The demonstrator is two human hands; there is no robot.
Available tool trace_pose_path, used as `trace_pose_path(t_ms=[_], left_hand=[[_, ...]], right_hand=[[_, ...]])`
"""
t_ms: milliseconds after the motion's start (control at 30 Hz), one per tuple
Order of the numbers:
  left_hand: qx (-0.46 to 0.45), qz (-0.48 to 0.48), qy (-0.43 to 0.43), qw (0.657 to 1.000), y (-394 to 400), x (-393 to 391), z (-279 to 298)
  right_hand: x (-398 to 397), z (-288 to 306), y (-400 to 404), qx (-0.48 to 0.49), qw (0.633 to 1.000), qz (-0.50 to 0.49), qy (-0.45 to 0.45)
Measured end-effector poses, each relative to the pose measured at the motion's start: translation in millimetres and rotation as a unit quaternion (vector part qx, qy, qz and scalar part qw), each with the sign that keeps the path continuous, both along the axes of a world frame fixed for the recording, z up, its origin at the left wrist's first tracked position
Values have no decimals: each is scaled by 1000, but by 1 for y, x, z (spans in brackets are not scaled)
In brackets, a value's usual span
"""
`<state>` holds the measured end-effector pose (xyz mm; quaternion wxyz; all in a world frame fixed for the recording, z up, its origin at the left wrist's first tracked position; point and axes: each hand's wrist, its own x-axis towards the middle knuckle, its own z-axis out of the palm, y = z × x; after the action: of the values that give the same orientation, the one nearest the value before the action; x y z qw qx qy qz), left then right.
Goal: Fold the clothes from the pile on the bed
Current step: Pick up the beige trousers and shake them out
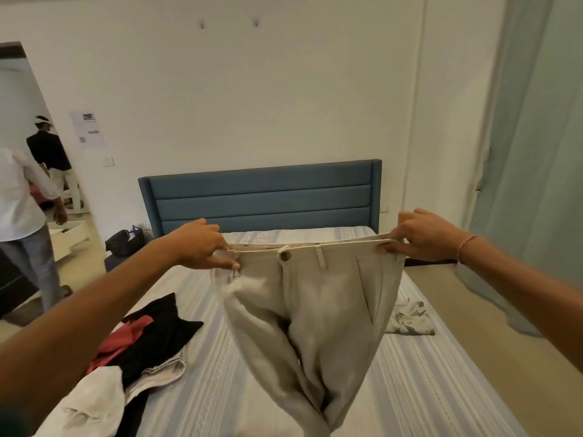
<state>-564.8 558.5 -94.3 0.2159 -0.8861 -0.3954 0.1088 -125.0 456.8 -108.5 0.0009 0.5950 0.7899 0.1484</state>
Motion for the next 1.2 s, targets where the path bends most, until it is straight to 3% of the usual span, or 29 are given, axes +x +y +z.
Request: trace_pose_path(t_ms=[133, 267, 400, 467, 633, 733, 833, 967, 1100, 1200], left_hand=[[38, -4, -11, 999, 1, -4, 1], [74, -11, -113, 991, 2, -5, 0], [203, -102, -186, 956, 8, -5, -3], [236, -98, -223, 941, 10, 1, -1], [306, -32, -168, 937, 11, 11, 3], [312, 13, -147, 938, 8, 17, 6], [309, 34, -224, 924, 6, 24, 10], [340, -32, -318, 884, 2, 33, 16], [351, -71, -344, 868, -2, 48, 31], [349, -87, -356, 862, -3, 58, 37]], right_hand=[[21, -15, 6, -4, 998, 18, 58], [35, -20, 11, 44, 998, -5, 41], [33, -20, 11, 123, 987, -13, 102], [29, -19, 14, 131, 983, -31, 126], [21, -16, 13, 131, 983, -97, 85], [13, -15, 13, 137, 978, -124, 102], [6, -17, 11, 149, 967, -135, 154], [-7, -18, 7, 119, 941, -156, 276], [-31, -23, 1, 78, 940, -205, 262], [-61, -26, -3, 53, 942, -178, 279]])
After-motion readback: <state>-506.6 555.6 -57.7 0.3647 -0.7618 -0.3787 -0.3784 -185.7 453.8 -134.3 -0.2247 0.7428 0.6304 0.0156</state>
